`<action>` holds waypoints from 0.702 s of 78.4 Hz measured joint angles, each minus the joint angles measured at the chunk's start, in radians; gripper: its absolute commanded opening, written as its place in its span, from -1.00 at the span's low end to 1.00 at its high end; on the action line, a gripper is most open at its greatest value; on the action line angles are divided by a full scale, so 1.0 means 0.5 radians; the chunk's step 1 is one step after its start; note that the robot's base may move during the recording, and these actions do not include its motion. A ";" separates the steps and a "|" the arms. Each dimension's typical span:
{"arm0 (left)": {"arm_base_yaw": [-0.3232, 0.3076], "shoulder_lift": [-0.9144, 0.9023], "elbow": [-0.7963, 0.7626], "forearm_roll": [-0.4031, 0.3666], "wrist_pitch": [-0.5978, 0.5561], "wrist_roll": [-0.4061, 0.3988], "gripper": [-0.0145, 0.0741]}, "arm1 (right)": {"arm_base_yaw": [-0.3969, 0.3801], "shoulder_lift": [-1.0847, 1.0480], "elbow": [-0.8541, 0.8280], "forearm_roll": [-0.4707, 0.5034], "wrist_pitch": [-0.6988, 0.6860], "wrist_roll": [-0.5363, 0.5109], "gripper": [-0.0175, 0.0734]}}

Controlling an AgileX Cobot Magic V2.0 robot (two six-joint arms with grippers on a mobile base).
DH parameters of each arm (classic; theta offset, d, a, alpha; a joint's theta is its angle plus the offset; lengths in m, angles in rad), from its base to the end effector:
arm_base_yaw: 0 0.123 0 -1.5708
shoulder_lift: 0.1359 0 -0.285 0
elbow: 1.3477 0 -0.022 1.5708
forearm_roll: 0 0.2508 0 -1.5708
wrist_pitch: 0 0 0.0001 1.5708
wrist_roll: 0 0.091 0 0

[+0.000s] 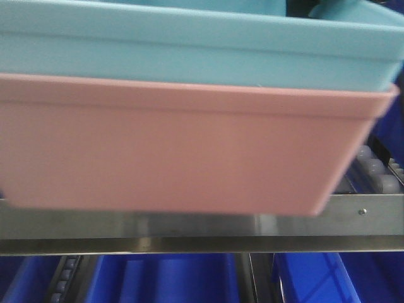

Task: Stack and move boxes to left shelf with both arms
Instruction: 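Lower the stacked bins onto the roller shelf with both grippers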

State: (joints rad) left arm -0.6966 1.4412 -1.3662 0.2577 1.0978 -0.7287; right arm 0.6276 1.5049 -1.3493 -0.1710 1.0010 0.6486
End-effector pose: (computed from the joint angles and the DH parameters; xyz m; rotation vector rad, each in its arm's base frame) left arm 0.2392 -0.1732 0.3552 0.0376 2.6058 -0.1654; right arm 0.2629 0.1746 0.3334 -0.0454 2.6329 0.2239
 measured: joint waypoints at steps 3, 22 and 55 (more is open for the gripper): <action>0.054 0.070 -0.055 0.000 -0.047 0.047 -0.67 | -0.041 0.061 -0.048 -0.007 -0.034 -0.071 -0.49; 0.256 0.448 -0.278 0.000 -0.343 0.185 -0.67 | -0.243 0.390 -0.293 -0.028 -0.275 -0.247 -0.49; 0.317 0.779 -0.308 0.012 -0.690 0.194 -0.67 | -0.375 0.640 -0.355 -0.052 -0.473 -0.284 -0.49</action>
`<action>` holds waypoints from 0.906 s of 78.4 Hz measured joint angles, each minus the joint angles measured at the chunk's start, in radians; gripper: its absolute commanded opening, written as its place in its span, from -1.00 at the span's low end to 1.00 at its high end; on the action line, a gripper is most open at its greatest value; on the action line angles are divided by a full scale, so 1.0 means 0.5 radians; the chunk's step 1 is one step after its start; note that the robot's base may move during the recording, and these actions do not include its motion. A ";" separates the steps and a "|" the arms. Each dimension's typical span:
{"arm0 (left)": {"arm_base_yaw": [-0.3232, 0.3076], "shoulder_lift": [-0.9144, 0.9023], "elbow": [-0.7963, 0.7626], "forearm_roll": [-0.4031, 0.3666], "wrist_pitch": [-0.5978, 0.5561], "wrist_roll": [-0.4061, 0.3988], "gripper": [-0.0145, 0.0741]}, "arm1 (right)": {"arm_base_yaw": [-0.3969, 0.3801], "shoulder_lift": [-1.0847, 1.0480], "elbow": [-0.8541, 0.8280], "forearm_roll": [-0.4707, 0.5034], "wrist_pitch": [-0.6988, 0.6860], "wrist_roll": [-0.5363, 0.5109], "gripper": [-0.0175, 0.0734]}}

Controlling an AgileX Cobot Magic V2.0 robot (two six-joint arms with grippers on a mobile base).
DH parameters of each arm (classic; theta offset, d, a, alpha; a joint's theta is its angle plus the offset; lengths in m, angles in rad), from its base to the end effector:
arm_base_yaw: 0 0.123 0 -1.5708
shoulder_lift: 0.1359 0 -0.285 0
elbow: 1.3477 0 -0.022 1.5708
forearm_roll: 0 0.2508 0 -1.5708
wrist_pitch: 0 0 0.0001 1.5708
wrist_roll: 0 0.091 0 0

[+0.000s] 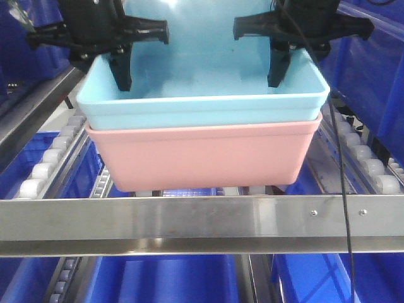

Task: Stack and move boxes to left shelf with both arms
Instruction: 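Lower the stacked bins onto the roller shelf with both grippers, then open both grippers and raise them out of the light-blue bin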

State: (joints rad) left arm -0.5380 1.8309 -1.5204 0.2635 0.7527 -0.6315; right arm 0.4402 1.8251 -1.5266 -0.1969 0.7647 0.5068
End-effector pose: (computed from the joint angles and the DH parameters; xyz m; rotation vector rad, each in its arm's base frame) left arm 0.3610 -0.1966 0.2785 0.0556 2.5149 -0.1730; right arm 0.3756 0.1633 0.2812 -0.0429 2.5302 0.1503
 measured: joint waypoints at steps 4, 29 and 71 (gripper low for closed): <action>0.000 0.013 -0.003 0.000 -0.005 0.000 -0.67 | 0.000 0.014 0.000 -0.004 -0.002 0.000 -0.49; 0.000 0.054 -0.008 0.036 -0.020 0.000 -0.64 | 0.000 0.054 0.000 -0.007 -0.001 0.000 -0.48; 0.000 0.057 -0.165 0.102 0.219 0.004 0.36 | 0.000 0.055 -0.156 -0.015 0.169 -0.010 0.60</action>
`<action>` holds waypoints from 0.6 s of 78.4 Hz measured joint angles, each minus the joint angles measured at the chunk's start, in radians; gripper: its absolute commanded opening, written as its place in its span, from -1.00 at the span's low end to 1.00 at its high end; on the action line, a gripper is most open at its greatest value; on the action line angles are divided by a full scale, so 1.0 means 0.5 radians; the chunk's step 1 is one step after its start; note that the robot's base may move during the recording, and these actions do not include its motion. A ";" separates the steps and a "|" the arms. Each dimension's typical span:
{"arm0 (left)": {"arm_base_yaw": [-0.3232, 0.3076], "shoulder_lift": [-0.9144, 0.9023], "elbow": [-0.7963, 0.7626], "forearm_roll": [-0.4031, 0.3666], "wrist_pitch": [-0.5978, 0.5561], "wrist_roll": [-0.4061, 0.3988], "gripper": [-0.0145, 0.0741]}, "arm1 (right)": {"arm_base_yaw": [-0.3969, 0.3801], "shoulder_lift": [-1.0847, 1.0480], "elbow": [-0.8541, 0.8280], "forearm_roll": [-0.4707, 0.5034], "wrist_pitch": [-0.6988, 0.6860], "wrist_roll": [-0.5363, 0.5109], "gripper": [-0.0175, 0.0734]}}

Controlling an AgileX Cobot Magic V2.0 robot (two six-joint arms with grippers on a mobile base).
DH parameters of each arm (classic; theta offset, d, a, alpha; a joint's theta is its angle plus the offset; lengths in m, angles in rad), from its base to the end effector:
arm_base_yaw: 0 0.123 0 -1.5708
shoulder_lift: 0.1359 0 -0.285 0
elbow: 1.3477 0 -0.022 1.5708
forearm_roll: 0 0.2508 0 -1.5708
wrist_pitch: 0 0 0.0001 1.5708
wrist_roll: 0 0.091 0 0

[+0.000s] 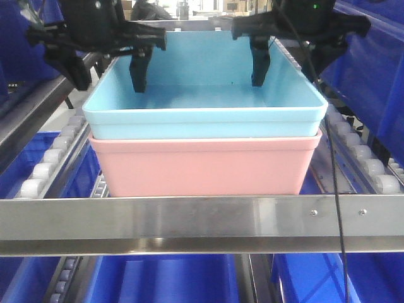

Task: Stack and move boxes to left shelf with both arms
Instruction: 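Open both grippers and raise them out of the light-blue bin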

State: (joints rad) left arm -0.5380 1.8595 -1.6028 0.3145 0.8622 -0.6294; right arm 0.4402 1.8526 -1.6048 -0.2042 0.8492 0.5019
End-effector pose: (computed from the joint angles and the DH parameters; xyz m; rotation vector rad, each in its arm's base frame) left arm 0.3678 -0.1946 0.2873 0.0611 2.5355 -0.0709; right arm 0.3816 0.1644 0.2894 -0.0374 2.5561 0.1145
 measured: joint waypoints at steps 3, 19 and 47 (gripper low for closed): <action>0.000 0.000 -0.064 0.000 0.095 0.000 0.36 | 0.000 0.000 -0.060 0.000 0.069 0.000 0.58; 0.000 0.000 -0.305 -0.044 0.334 0.172 -0.09 | 0.000 -0.004 -0.255 0.000 0.291 -0.067 -0.10; 0.000 0.000 -0.363 -0.216 0.393 0.327 -0.68 | 0.000 -0.045 -0.321 0.052 0.334 -0.218 -0.49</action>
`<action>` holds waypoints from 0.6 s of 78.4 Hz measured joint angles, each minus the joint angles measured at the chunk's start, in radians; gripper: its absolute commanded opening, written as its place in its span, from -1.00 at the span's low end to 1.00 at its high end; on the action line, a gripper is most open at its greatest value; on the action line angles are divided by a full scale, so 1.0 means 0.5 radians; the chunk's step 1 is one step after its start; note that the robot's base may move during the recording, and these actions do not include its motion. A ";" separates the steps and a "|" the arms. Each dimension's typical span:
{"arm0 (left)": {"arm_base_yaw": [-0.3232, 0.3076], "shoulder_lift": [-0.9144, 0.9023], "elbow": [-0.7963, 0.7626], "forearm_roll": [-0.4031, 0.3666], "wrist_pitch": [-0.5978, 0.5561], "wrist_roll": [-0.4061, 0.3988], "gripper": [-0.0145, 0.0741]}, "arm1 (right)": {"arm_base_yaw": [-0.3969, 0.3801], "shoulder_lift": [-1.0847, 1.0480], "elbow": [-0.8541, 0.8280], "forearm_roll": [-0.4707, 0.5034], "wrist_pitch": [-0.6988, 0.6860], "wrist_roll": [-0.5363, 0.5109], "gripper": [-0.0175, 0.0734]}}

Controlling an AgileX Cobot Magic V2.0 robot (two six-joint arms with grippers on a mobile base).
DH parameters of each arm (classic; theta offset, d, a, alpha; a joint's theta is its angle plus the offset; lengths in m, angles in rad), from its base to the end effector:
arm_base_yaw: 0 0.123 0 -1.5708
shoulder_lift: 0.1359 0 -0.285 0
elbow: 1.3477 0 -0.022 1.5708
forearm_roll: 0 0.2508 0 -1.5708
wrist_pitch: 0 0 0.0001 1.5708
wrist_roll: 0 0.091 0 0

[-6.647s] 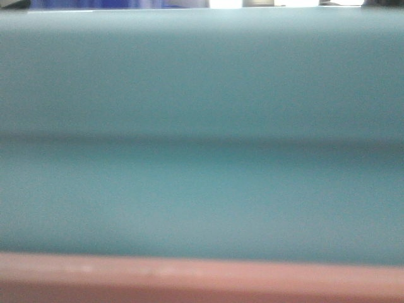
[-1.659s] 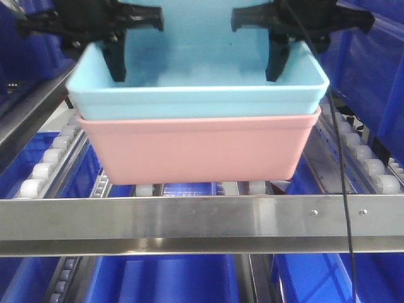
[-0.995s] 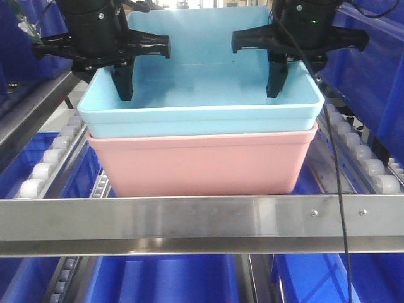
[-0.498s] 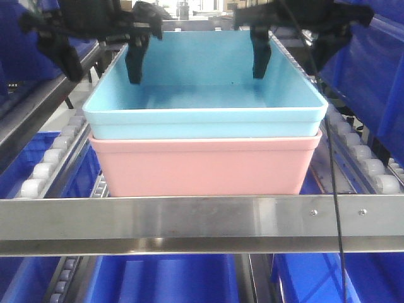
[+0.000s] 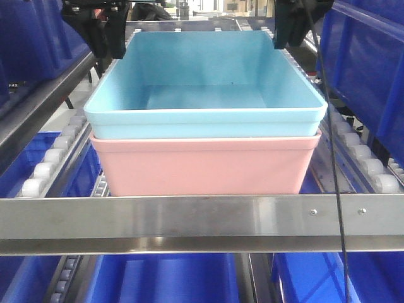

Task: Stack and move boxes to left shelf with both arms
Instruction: 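Open both grippers and raise them out of the light-blue bin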

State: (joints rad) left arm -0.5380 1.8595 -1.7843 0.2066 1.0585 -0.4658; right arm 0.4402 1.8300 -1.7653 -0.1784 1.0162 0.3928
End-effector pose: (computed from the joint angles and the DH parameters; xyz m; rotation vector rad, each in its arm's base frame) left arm 0.3633 -0.1978 0.3306 0.1619 2.5795 -0.0980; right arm 0.3763 0.1621 0.3386 -0.1226 2.5401 0.0960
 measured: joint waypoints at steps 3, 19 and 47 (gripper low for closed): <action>0.000 0.000 0.000 -0.020 -0.015 0.003 -0.68 | 0.004 -0.013 0.000 0.001 0.000 -0.017 -0.49; -0.005 -0.009 0.010 -0.125 -0.124 0.008 -0.68 | 0.053 -0.094 0.000 0.001 0.000 -0.116 -0.49; -0.045 -0.429 0.500 -0.132 -0.511 0.016 -0.68 | 0.183 -0.390 0.303 0.004 -0.286 -0.194 -0.49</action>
State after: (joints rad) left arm -0.5607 1.6451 -1.5344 0.1404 0.8030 -0.4579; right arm 0.5315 1.6349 -1.6139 -0.1762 0.8734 0.2957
